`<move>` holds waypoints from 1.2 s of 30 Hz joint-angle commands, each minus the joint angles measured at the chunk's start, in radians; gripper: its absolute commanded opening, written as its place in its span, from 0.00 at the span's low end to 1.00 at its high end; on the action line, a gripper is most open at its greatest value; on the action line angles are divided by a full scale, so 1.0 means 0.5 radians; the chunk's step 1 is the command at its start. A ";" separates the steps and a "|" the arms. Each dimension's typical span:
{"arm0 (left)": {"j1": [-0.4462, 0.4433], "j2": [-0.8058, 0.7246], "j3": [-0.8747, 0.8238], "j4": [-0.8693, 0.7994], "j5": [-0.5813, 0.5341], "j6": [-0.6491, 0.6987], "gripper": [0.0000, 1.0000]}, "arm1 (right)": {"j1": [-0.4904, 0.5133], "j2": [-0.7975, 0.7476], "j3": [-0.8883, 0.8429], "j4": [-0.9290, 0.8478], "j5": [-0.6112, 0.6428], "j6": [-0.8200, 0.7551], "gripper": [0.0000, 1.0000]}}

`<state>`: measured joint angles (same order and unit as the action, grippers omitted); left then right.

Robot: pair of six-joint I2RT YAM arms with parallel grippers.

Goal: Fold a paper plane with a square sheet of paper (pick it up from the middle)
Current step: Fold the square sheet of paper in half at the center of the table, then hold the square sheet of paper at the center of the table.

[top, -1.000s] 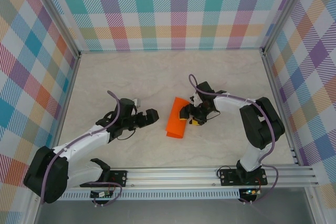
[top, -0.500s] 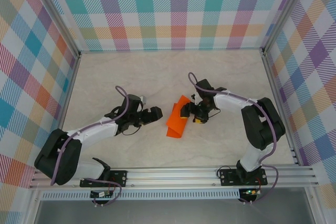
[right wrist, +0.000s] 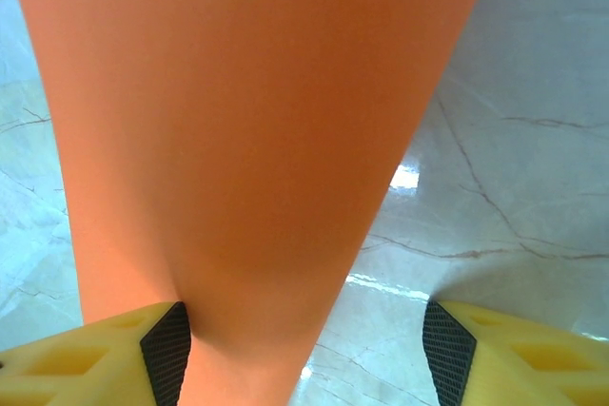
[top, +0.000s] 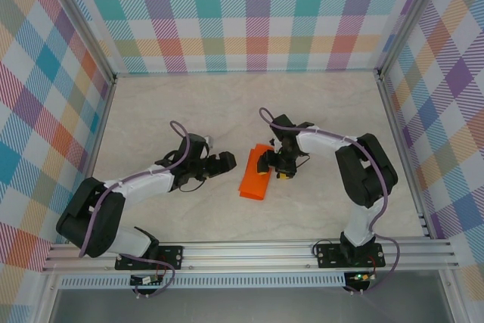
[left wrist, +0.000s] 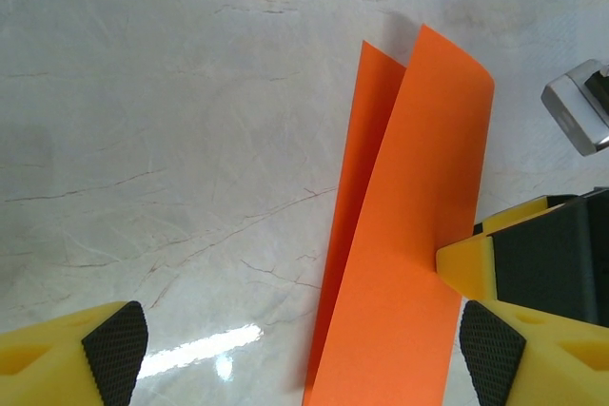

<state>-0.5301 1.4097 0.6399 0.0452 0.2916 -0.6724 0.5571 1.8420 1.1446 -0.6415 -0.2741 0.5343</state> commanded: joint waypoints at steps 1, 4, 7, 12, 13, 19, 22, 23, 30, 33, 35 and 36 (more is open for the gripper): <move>-0.029 0.043 0.077 0.032 0.030 0.055 0.86 | 0.039 0.079 0.034 -0.072 0.012 -0.070 0.68; -0.029 0.066 0.085 0.038 0.040 0.059 0.83 | 0.039 0.124 0.075 -0.107 -0.018 -0.125 0.69; -0.029 0.086 0.103 0.042 0.049 0.067 0.80 | 0.039 0.169 0.131 -0.164 -0.004 -0.148 0.69; -0.029 0.121 0.125 0.059 0.075 0.068 0.76 | 0.050 0.198 0.163 -0.200 0.043 -0.127 0.70; -0.029 0.128 0.131 0.063 0.083 0.067 0.75 | 0.059 0.206 0.174 -0.220 0.068 -0.130 0.71; -0.029 0.176 0.152 0.087 0.116 0.057 0.69 | 0.091 0.268 0.226 -0.279 0.121 -0.161 0.72; -0.031 0.181 0.160 0.091 0.125 0.054 0.66 | 0.091 0.284 0.249 -0.316 0.174 -0.149 0.73; -0.029 0.184 0.161 0.095 0.129 0.054 0.64 | 0.091 0.290 0.256 -0.326 0.191 -0.139 0.73; -0.028 0.228 0.186 0.115 0.178 0.042 0.54 | 0.091 0.355 0.306 -0.370 0.241 -0.107 0.75; -0.029 0.255 0.197 0.130 0.205 0.031 0.49 | 0.091 0.382 0.318 -0.384 0.253 -0.103 0.76; -0.029 0.272 0.205 0.138 0.220 0.027 0.47 | 0.091 0.399 0.328 -0.394 0.264 -0.102 0.76; -0.030 0.281 0.208 0.143 0.225 0.028 0.46 | 0.092 0.403 0.328 -0.397 0.271 -0.103 0.75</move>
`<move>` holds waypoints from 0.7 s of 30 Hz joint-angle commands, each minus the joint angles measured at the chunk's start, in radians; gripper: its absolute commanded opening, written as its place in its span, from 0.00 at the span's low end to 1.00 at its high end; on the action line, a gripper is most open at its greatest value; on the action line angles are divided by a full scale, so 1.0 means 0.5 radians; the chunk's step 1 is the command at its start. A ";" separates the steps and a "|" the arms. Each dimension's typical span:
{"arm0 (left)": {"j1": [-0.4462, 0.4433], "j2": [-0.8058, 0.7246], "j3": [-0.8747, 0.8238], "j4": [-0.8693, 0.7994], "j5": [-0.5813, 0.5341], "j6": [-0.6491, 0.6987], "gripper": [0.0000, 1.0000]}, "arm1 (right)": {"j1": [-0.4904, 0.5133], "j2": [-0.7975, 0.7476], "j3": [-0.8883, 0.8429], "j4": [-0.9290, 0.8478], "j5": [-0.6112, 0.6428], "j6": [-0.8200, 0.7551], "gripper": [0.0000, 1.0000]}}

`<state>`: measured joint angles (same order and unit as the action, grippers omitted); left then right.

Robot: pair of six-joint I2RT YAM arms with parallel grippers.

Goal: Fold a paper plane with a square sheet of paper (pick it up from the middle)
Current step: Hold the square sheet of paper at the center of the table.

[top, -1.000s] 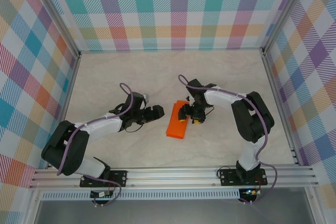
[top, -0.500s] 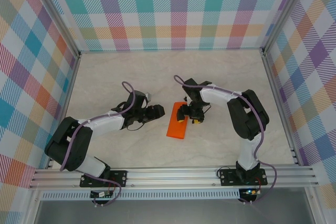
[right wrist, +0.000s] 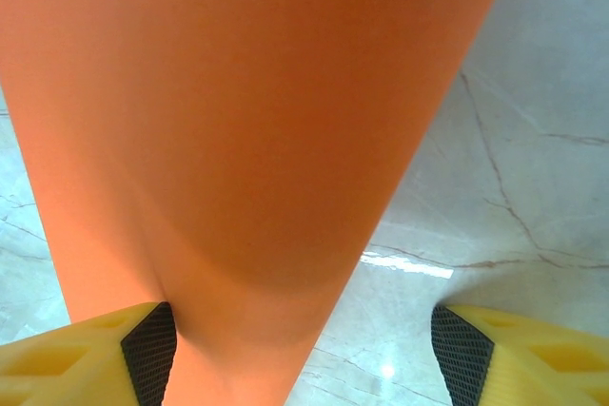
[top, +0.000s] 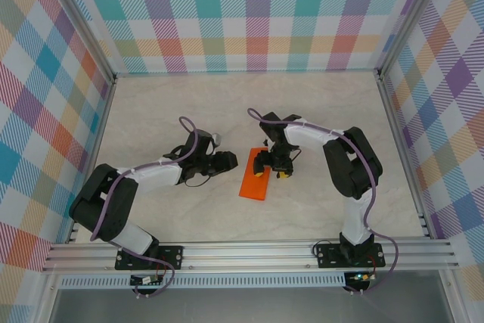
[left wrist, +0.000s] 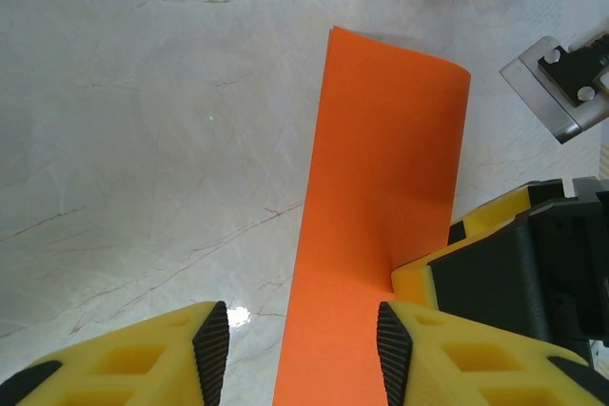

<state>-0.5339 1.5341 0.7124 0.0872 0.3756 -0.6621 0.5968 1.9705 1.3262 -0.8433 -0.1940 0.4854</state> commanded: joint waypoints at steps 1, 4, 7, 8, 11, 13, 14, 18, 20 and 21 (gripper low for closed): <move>-0.022 0.042 0.063 0.062 0.060 0.003 0.45 | 0.012 0.151 -0.035 0.001 0.117 -0.008 0.75; -0.021 0.062 0.066 0.076 0.078 -0.001 0.43 | 0.012 0.160 -0.032 -0.012 0.141 -0.011 0.75; -0.027 0.089 0.078 0.086 0.109 -0.004 0.41 | 0.012 0.174 -0.024 -0.024 0.158 -0.016 0.75; -0.028 0.100 0.086 0.086 0.117 -0.004 0.39 | 0.012 0.181 -0.021 -0.028 0.165 -0.014 0.75; -0.031 0.131 0.098 0.086 0.130 -0.012 0.35 | 0.012 0.203 -0.014 -0.027 0.167 -0.017 0.75; -0.034 0.155 0.109 0.088 0.139 -0.017 0.33 | 0.012 0.212 -0.011 -0.029 0.167 -0.022 0.75; -0.036 0.167 0.117 0.089 0.146 -0.022 0.32 | 0.014 0.216 -0.008 -0.028 0.172 -0.024 0.75; -0.055 0.215 0.148 0.092 0.168 -0.023 0.30 | 0.012 0.217 -0.008 -0.044 0.192 -0.029 0.75; -0.065 0.234 0.163 0.094 0.175 -0.025 0.29 | 0.012 0.217 -0.008 -0.051 0.206 -0.027 0.75; -0.070 0.241 0.167 0.093 0.178 -0.024 0.28 | 0.012 0.219 -0.008 -0.052 0.212 -0.023 0.75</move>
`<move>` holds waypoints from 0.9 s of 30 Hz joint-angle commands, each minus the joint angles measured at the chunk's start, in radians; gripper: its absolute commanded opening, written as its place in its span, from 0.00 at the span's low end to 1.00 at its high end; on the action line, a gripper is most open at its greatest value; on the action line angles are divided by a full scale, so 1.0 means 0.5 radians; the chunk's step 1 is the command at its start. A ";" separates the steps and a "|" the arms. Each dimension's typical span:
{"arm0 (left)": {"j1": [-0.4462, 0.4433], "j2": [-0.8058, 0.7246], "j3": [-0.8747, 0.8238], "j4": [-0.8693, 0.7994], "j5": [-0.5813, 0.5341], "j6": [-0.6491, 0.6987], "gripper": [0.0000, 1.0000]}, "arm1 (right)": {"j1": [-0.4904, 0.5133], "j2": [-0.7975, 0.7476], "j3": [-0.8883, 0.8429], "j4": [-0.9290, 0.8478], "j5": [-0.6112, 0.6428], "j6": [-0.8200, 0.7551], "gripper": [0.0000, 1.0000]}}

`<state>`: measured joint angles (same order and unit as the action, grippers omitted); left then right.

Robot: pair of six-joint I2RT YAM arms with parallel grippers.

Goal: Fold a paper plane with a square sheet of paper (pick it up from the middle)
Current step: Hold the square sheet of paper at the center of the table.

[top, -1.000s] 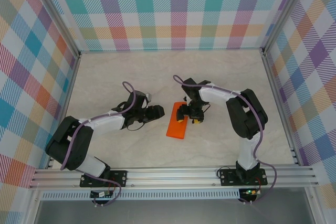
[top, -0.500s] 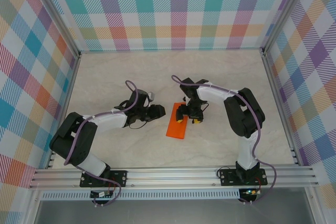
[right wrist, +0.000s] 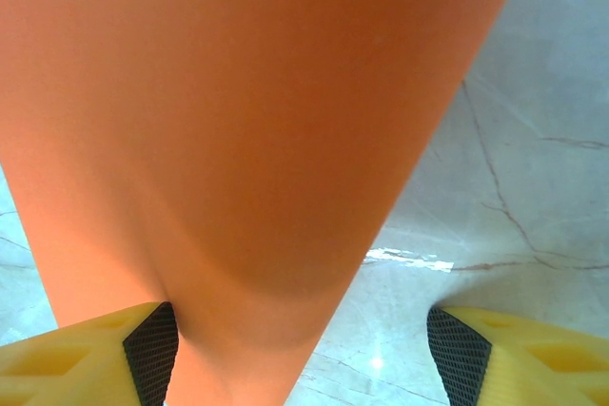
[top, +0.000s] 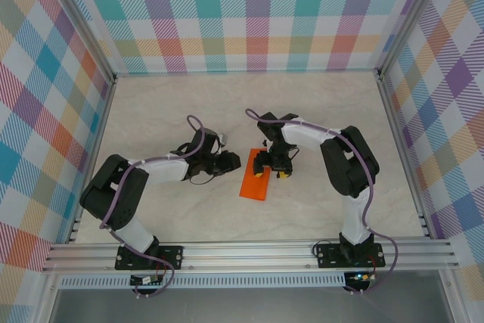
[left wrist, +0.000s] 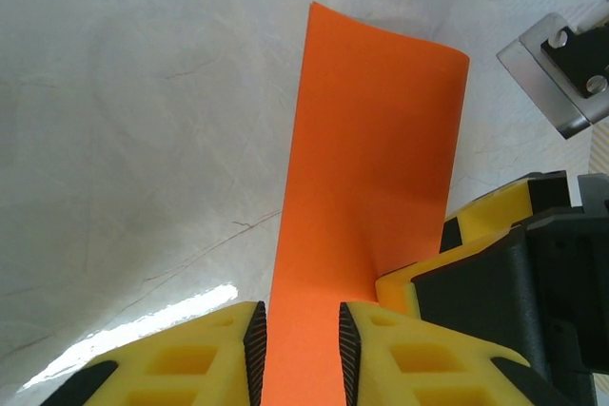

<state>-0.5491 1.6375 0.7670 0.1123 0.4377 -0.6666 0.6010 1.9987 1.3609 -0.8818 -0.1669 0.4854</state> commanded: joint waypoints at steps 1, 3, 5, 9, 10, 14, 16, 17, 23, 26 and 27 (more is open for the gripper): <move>-0.043 0.043 0.066 0.042 0.057 -0.017 0.27 | 0.004 0.166 -0.080 0.027 0.160 -0.022 0.75; -0.054 0.063 0.079 0.045 0.063 -0.018 0.25 | 0.004 0.168 -0.086 0.033 0.162 -0.014 0.75; -0.064 0.092 0.100 0.039 0.070 -0.024 0.22 | 0.004 0.171 -0.089 0.039 0.157 -0.010 0.75; -0.080 0.166 0.141 0.039 0.081 -0.059 0.14 | 0.004 0.176 -0.096 0.048 0.159 0.000 0.75; -0.083 0.186 0.153 0.046 0.098 -0.064 0.12 | 0.004 0.178 -0.095 0.049 0.159 0.003 0.75; -0.097 0.285 0.191 0.107 0.154 -0.103 0.00 | 0.005 0.186 -0.096 0.055 0.158 0.009 0.75; -0.101 0.332 0.205 0.138 0.178 -0.123 0.00 | 0.004 0.190 -0.100 0.056 0.159 0.009 0.75; -0.104 0.353 0.212 0.149 0.186 -0.130 0.00 | 0.004 0.193 -0.102 0.058 0.159 0.009 0.75; -0.126 0.416 0.231 0.183 0.211 -0.143 0.00 | 0.004 0.192 -0.116 0.070 0.151 0.020 0.75; -0.129 0.436 0.238 0.165 0.194 -0.141 0.00 | 0.003 0.190 -0.125 0.073 0.151 0.020 0.75; -0.128 0.444 0.243 0.150 0.185 -0.134 0.00 | 0.004 0.190 -0.126 0.074 0.151 0.018 0.75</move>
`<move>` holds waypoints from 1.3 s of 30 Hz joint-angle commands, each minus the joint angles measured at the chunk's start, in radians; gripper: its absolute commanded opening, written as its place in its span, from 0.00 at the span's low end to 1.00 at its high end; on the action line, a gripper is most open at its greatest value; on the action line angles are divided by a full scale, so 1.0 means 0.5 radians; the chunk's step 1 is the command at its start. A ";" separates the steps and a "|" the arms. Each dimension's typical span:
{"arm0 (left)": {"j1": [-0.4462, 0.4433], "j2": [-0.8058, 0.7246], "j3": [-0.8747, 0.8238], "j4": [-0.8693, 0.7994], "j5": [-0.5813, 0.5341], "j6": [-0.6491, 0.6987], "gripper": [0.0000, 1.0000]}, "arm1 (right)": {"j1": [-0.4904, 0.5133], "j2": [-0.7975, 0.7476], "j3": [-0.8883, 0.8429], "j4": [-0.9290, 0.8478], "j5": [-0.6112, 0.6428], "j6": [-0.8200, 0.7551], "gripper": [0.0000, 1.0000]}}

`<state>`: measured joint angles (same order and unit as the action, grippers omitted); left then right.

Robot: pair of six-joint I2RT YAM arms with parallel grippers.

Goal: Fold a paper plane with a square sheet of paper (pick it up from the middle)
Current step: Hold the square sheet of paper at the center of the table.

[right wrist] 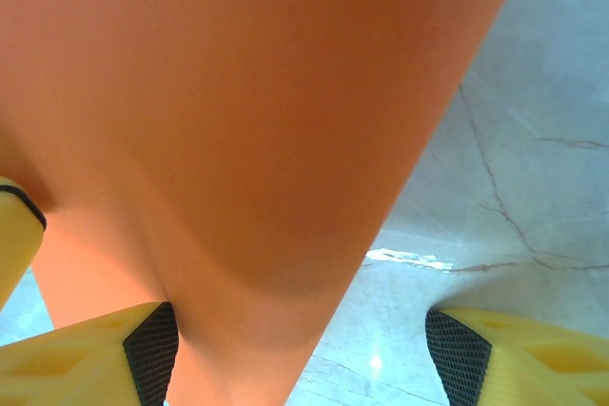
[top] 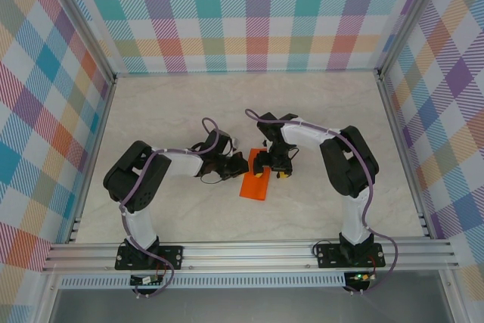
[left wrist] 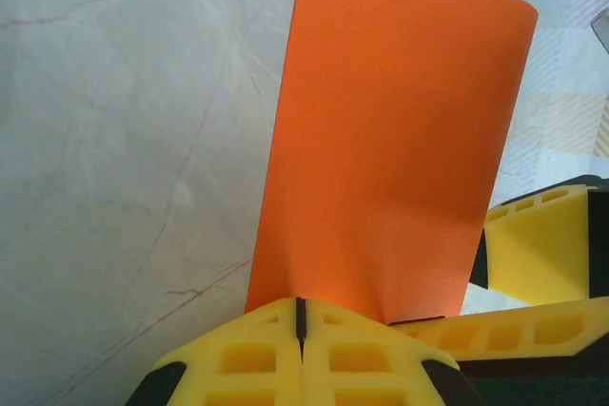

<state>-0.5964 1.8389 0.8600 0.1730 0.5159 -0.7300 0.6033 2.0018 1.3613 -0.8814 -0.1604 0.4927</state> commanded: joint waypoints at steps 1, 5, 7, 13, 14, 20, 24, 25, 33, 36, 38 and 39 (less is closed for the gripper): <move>-0.034 0.050 0.062 0.008 0.015 -0.004 0.00 | -0.001 0.181 -0.130 0.073 0.136 0.005 0.75; -0.037 0.064 0.054 -0.069 -0.058 0.013 0.00 | -0.001 0.170 -0.133 0.077 0.137 0.006 0.75; -0.040 0.076 0.050 -0.093 -0.087 0.023 0.00 | -0.001 0.166 -0.132 0.086 0.134 0.015 0.75; -0.039 0.124 0.024 -0.159 -0.157 0.052 0.00 | -0.001 -0.013 -0.167 0.207 0.119 0.087 0.75; -0.039 0.127 0.014 -0.154 -0.160 0.049 0.00 | -0.001 -0.084 -0.187 0.240 0.125 0.104 0.75; -0.043 0.143 -0.007 -0.161 -0.183 0.056 0.00 | -0.069 -0.572 -0.405 0.546 0.013 0.224 0.74; -0.044 0.142 -0.002 -0.180 -0.186 0.070 0.00 | -0.116 -0.756 -0.628 0.933 -0.340 0.292 0.49; -0.044 0.142 0.002 -0.178 -0.186 0.070 0.00 | -0.117 -0.754 -0.649 0.979 -0.389 0.305 0.42; -0.044 0.147 0.013 -0.208 -0.188 0.085 0.00 | -0.121 -0.669 -0.812 1.349 -0.684 0.427 0.19; -0.043 0.148 0.013 -0.211 -0.188 0.085 0.00 | -0.124 -0.623 -0.853 1.401 -0.680 0.448 0.18; -0.044 0.148 0.013 -0.214 -0.186 0.086 0.00 | -0.130 -0.604 -0.885 1.433 -0.677 0.451 0.18; -0.044 0.145 0.018 -0.219 -0.188 0.087 0.00 | -0.134 -0.591 -0.902 1.435 -0.673 0.448 0.18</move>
<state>-0.6003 1.8568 0.8764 0.1574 0.4965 -0.7132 0.5407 1.6878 0.9329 -0.2249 -0.4599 0.6994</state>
